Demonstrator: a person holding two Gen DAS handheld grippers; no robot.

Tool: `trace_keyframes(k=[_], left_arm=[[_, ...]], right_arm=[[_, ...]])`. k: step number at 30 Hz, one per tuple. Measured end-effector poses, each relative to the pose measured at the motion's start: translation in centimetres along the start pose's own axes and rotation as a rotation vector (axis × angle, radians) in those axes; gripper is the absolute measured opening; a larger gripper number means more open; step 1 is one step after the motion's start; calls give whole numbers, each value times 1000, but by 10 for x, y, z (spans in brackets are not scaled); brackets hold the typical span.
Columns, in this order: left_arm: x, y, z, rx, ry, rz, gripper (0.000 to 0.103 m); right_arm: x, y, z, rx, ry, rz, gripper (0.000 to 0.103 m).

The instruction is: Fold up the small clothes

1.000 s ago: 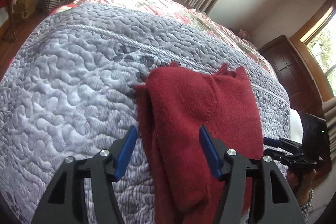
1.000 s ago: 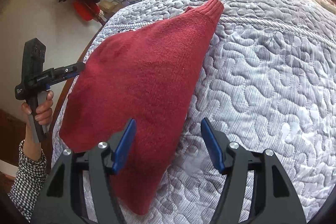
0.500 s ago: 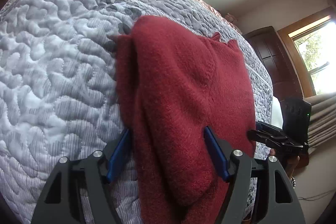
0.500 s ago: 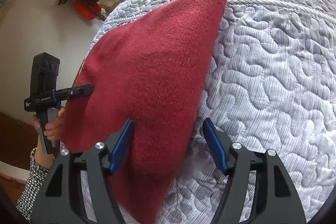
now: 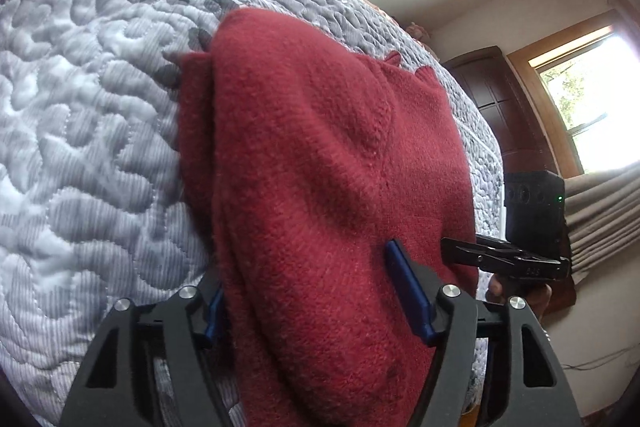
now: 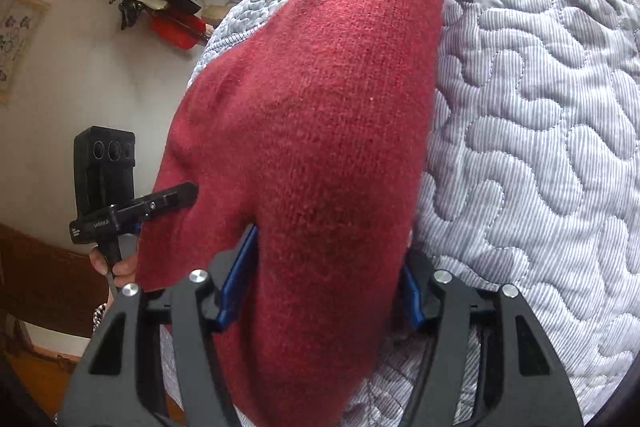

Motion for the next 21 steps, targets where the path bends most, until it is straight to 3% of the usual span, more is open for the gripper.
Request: trace_keyframes(k=[1, 3, 5, 7, 12, 21], left_arm=[[0, 1, 4, -24, 9, 2, 68], [1, -2, 6, -42, 7, 9, 55], [2, -9, 2, 2, -25, 24, 42], [4, -15, 0, 27, -33, 39, 38], [15, -28, 22, 86, -3, 90, 35], [42, -4, 96, 120, 75, 50, 35]], right_arm=[[0, -1, 0, -1, 2, 1, 53], [1, -5, 0, -18, 6, 7, 47], [3, -10, -1, -34, 3, 18, 43], [7, -14, -4, -32, -14, 32, 40], [16, -34, -15, -58, -61, 66, 37], [74, -98, -4, -3, -88, 106, 37]])
Point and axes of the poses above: each gripper's, at about its wrist camera, not at the fingertips, and y roughly the way its jaws point, z to its right, x to its underside, the point moved 2 cm from there along y, roughly the way its jaws point, and after that the axes turned 12 degrees about -z, right-handed, at the moved point
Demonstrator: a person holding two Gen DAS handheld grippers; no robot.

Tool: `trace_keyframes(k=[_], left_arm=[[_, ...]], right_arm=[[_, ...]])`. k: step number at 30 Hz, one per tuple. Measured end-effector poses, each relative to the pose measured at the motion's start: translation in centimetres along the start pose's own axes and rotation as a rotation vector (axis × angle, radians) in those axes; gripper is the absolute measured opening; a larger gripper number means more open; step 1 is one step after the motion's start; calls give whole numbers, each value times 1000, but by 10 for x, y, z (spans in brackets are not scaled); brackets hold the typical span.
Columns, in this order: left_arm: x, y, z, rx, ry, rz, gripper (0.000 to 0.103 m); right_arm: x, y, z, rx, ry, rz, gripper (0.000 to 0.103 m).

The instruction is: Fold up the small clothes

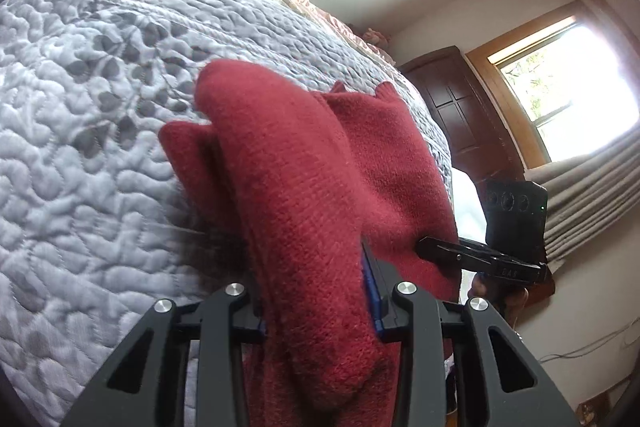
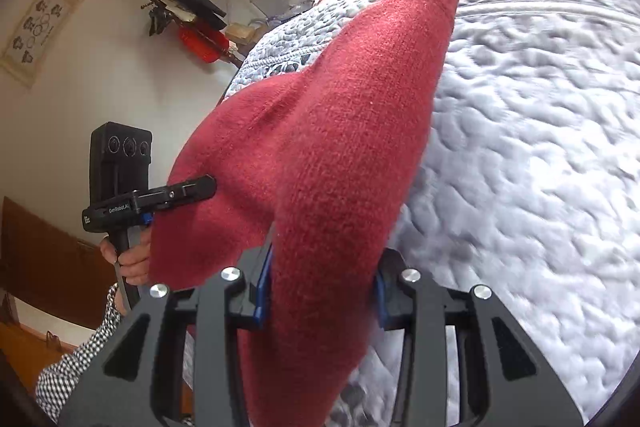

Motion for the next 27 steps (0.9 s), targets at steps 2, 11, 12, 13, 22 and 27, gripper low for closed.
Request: trace_keyframes(k=[2, 11, 12, 13, 22, 27], left_arm=[[8, 12, 21, 0, 26, -11, 35], [60, 84, 88, -83, 113, -48, 36], [65, 90, 88, -97, 117, -42, 36], [69, 94, 87, -111, 119, -32, 37], [93, 104, 54, -120, 72, 66, 56], [111, 82, 66, -210, 65, 96, 62]], right_arm=[[18, -17, 4, 16, 4, 8, 37], [93, -55, 56, 56, 69, 13, 38], [98, -52, 65, 46, 85, 7, 38], [101, -47, 72, 27, 99, 5, 39], [115, -27, 103, -107, 152, 56, 53], [147, -44, 80, -65, 108, 106, 67]])
Point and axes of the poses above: each gripper's, at about its wrist camera, not at the fingertips, and y roughly the way its jaws point, z to its right, x to its underside, the point moved 2 cm from there along y, roughly the way its jaws point, and after that the axes turned 12 degrees about -z, right-handed, at the moved point
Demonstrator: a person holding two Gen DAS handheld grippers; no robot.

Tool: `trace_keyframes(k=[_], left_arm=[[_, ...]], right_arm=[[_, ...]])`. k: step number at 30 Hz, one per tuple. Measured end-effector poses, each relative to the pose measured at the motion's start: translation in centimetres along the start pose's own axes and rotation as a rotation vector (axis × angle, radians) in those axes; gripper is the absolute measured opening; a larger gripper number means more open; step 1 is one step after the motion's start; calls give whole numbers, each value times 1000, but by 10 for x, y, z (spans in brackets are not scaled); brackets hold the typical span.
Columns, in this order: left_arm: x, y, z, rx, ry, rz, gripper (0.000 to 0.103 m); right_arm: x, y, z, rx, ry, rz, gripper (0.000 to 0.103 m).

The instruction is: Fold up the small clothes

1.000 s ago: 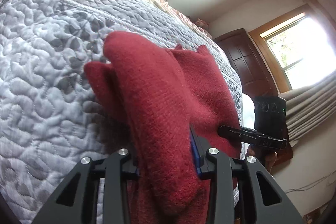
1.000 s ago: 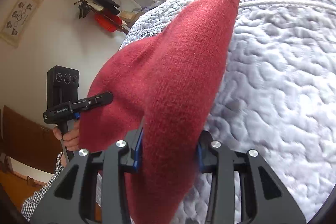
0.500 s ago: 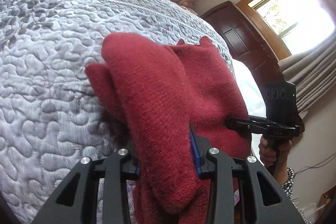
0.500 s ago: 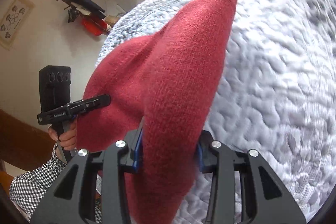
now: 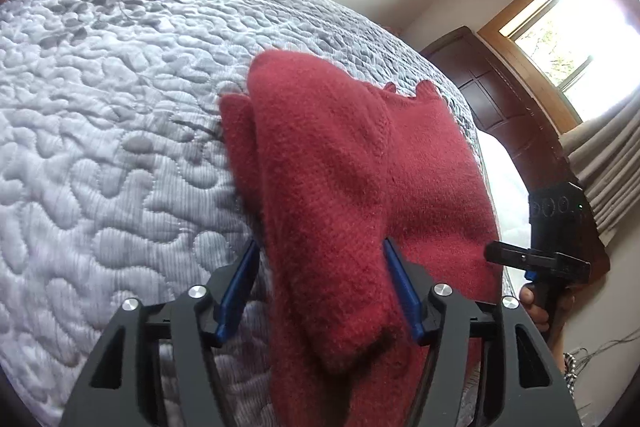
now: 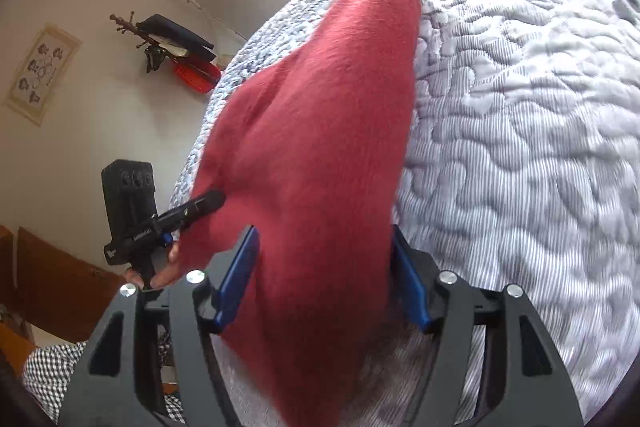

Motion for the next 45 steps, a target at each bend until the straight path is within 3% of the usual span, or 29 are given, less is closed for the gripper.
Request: trace_keyframes(k=[8, 11, 12, 16, 20, 24, 26, 28, 32, 37, 40, 45], left_arm=[[55, -40, 35, -217, 147, 131, 66], [61, -37, 35, -267, 146, 136, 66], [61, -35, 32, -286, 131, 127, 66], [64, -29, 23, -310, 93, 99, 65], [66, -18, 16, -357, 107, 95, 67], [66, -13, 11, -355, 91, 98, 68], [67, -17, 13, -358, 83, 104, 70], [70, -23, 18, -367, 78, 102, 70], [81, -35, 27, -413, 71, 89, 72], [101, -50, 37, -438, 46, 88, 75], [113, -55, 42, -479, 38, 79, 77], [133, -64, 49, -501, 28, 70, 84]], right_arm=[[68, 3, 6, 31, 71, -33, 64], [81, 6, 3, 7, 102, -35, 46], [83, 7, 2, -6, 108, -41, 32], [83, 6, -10, 44, 111, -32, 26], [83, 15, -10, 107, 124, -42, 26], [86, 20, -10, 120, 136, -29, 27], [89, 17, -16, 159, 120, -13, 31], [97, 9, -25, 216, 106, 13, 45], [108, 4, -45, 384, 80, 60, 61], [131, 6, -67, 470, 69, 92, 83], [144, 4, -75, 543, 51, 112, 91], [164, 6, -89, 611, 46, 141, 94]])
Point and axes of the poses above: each gripper's, at about its wrist camera, not at the fingertips, and y roughly the way its jaws point, z to its right, x to its underside, the point moved 2 cm from there along y, roughly the way its jaws point, and after that the axes turned 12 degrees about -z, right-handed, at the moved point
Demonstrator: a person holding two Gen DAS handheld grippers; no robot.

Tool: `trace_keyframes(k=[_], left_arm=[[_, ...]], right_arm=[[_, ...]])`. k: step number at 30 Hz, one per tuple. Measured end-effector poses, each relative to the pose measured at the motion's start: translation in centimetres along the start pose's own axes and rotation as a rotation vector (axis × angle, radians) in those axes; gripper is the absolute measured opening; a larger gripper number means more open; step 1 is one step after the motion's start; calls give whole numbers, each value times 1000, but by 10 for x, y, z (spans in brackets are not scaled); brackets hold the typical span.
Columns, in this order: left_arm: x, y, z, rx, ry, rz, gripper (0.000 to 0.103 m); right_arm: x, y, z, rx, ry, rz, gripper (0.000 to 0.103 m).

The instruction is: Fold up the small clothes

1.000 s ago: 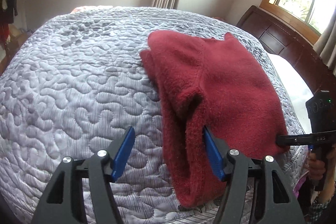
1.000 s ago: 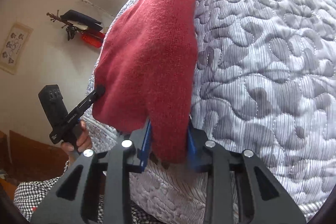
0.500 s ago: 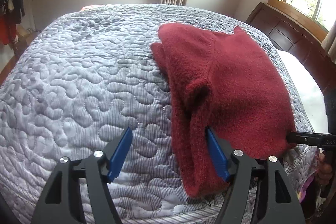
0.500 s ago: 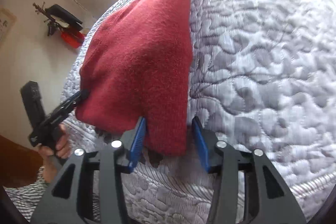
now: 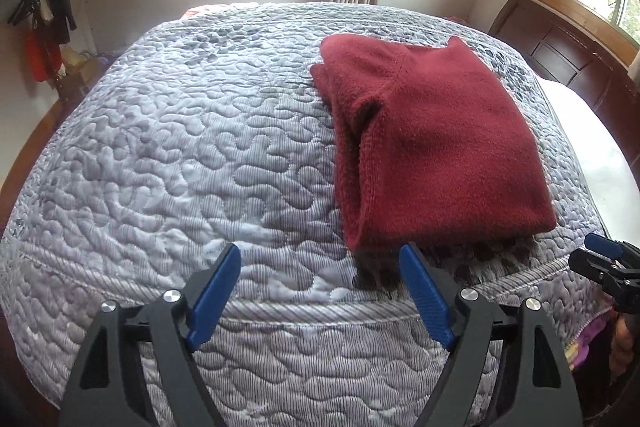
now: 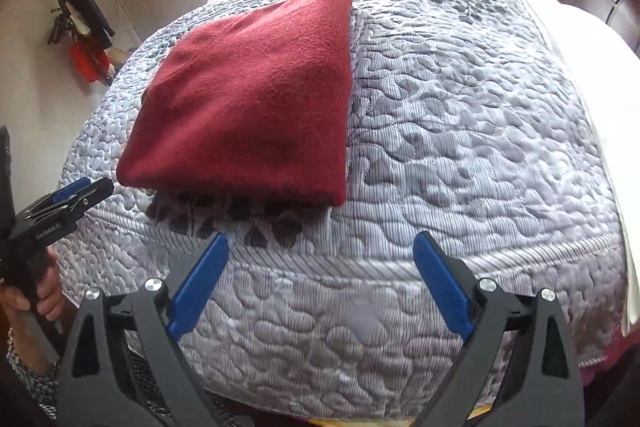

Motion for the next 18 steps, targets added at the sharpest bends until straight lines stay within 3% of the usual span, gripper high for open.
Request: trace_keyframes(k=[5, 18], left_arm=[[17, -11, 4, -28, 0, 9, 91], [37, -45, 6, -46, -13, 44, 93]], right_arm=[[16, -11, -18, 12, -28, 31, 96], [34, -42, -41, 43, -46, 88, 98]])
Point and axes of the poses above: each gripper's, at about its wrist camera, not at the fingertips, and y roughly the way its jaws point, z to its right, x to its underside, the point moved 2 cm from there along y, roughly the way its jaws point, and after that the axes turned 12 degrees about -z, right-handed, at the moved point
